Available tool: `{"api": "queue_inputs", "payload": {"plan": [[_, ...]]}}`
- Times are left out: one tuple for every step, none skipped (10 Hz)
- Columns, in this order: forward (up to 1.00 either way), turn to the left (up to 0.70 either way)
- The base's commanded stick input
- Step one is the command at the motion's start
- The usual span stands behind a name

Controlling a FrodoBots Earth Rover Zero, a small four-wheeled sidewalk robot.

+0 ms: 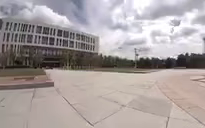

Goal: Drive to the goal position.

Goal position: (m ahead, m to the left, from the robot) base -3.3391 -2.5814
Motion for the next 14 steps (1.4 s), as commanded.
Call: {"api": "queue_inputs", "payload": {"plan": [[0.7, 0.05], [0.7, 0.12], [0.7, 0.12], [0.7, 0.1], [0.7, 0.0], [0.7, 0.0], [0.7, 0.0], [0.7, 0.0], [0.7, 0.0], [0.7, 0.0], [0.7, 0.1], [0.7, 0.09], [0.7, 0.01], [0.7, 0.13]]}}
